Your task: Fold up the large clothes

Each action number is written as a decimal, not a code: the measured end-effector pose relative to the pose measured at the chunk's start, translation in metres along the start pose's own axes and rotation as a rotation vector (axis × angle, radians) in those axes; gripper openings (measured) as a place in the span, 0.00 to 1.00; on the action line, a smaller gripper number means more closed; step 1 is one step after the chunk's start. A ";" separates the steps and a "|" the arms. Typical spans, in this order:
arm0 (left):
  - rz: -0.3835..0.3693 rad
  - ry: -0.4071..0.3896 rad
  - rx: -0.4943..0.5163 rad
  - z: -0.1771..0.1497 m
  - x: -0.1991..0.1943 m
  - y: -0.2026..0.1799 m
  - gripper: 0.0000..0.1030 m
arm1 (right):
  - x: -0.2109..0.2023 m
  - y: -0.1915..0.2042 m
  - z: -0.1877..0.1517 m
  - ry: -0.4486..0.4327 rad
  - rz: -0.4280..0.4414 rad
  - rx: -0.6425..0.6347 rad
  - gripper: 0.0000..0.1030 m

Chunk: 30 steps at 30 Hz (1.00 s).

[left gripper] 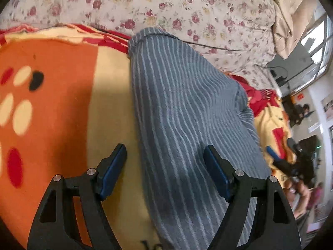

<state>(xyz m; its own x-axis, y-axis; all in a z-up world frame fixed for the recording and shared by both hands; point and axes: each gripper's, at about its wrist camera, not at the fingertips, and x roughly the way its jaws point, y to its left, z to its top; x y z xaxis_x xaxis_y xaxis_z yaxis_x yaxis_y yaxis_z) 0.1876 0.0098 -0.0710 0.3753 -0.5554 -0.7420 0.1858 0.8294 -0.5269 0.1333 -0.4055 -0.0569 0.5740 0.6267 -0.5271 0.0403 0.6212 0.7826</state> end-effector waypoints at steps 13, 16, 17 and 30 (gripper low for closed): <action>-0.064 0.007 0.049 -0.009 0.009 -0.009 0.79 | 0.071 0.005 -0.004 0.154 0.119 0.010 0.88; -0.064 0.000 0.060 -0.009 0.008 -0.010 0.79 | 0.086 0.015 0.000 0.144 0.064 -0.067 0.74; -0.061 -0.007 0.070 -0.009 0.008 -0.012 0.79 | 0.089 0.016 0.001 0.141 0.025 -0.093 0.66; 0.108 -0.186 0.342 -0.016 -0.006 -0.047 0.26 | 0.106 0.051 -0.008 0.080 -0.135 -0.433 0.27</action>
<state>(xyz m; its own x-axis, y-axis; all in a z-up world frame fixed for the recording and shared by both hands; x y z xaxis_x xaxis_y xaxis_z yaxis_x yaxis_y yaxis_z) 0.1623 -0.0270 -0.0484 0.5617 -0.4694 -0.6812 0.4156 0.8721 -0.2583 0.1897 -0.3042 -0.0756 0.5219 0.5503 -0.6518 -0.2448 0.8285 0.5036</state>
